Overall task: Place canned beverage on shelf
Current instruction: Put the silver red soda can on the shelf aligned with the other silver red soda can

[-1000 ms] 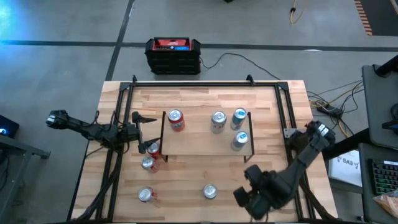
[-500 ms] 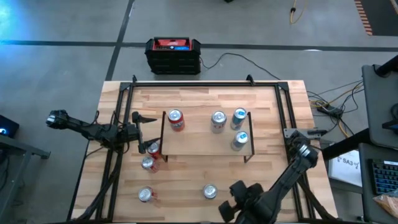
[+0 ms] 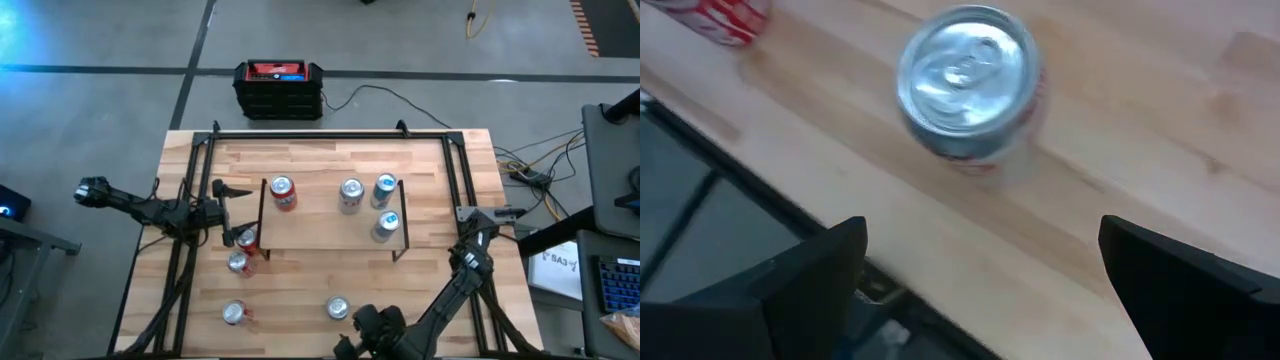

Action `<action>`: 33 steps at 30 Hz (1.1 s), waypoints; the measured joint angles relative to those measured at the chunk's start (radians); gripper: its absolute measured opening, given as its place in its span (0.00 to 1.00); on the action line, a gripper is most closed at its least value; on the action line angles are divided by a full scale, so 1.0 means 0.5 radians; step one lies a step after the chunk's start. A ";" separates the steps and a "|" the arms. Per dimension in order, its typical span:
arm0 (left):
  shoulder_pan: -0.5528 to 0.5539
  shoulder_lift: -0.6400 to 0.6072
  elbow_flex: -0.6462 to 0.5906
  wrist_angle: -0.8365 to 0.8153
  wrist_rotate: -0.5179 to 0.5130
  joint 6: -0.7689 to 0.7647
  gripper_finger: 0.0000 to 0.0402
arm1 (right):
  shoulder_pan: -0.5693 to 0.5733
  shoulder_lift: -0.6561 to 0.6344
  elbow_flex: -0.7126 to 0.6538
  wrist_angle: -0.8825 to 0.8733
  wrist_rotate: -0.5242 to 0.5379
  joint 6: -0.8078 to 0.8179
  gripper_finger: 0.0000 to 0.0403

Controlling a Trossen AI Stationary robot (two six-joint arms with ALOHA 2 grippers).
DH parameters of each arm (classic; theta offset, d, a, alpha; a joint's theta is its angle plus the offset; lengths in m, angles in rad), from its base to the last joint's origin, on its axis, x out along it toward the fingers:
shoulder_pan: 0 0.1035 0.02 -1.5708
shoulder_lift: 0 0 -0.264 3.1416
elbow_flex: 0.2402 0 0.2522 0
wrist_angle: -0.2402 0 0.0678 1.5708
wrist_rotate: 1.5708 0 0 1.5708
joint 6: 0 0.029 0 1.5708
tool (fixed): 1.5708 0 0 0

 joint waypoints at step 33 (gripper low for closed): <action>0.000 0.006 0.000 0.001 0.000 0.000 1.00 | -0.337 0.046 -0.162 0.256 -0.034 0.043 0.95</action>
